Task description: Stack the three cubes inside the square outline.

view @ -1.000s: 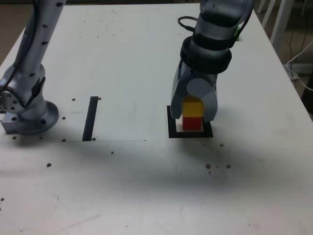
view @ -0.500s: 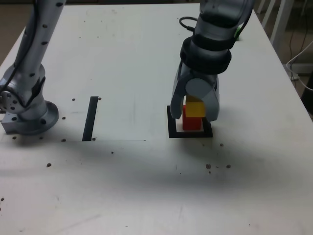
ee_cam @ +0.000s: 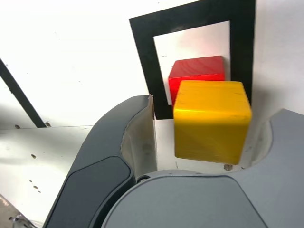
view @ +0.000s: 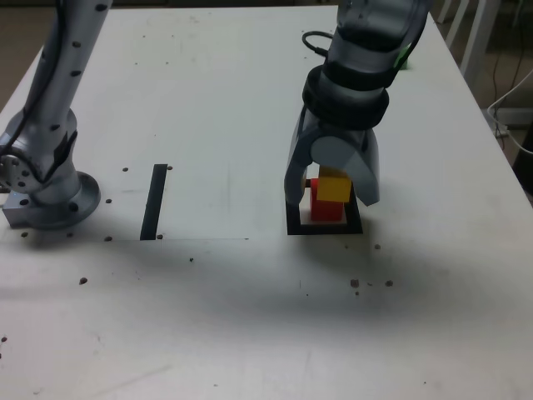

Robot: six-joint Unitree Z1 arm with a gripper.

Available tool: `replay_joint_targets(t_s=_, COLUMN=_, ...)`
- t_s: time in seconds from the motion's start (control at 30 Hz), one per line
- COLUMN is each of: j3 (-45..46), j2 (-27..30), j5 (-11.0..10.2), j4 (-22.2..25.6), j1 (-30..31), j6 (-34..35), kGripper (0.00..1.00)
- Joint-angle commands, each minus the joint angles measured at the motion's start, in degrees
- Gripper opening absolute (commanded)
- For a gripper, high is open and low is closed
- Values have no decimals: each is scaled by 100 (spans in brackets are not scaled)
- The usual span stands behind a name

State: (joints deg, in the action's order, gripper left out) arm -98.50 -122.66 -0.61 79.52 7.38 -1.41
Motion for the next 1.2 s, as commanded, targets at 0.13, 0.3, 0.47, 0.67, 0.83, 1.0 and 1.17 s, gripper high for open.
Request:
replay_joint_targets(t_s=0.13, j3=37, j2=51, j5=-60, j4=0, j1=-13, j6=-13, kGripper=99)
replay_joint_targets(t_s=0.3, j3=-13, j2=233, j5=-358, j4=32, j1=-45, j6=14, kGripper=99)
replay_joint_targets(t_s=0.47, j3=-99, j2=420, j5=-652, j4=215, j1=-238, j6=2, kGripper=99)
replay_joint_targets(t_s=0.67, j3=-344, j2=481, j5=-825, j4=484, j1=-565, j6=-189, kGripper=99)
replay_joint_targets(t_s=0.83, j3=-658, j2=465, j5=-885, j4=644, j1=-883, j6=-397, kGripper=100)
replay_joint_targets(t_s=1.0, j3=-1027, j2=367, j5=-916, j4=766, j1=-1181, j6=-580, kGripper=100)
replay_joint_targets(t_s=1.17, j3=-1410, j2=176, j5=-917, j4=885, j1=-1457, j6=-725, kGripper=100)
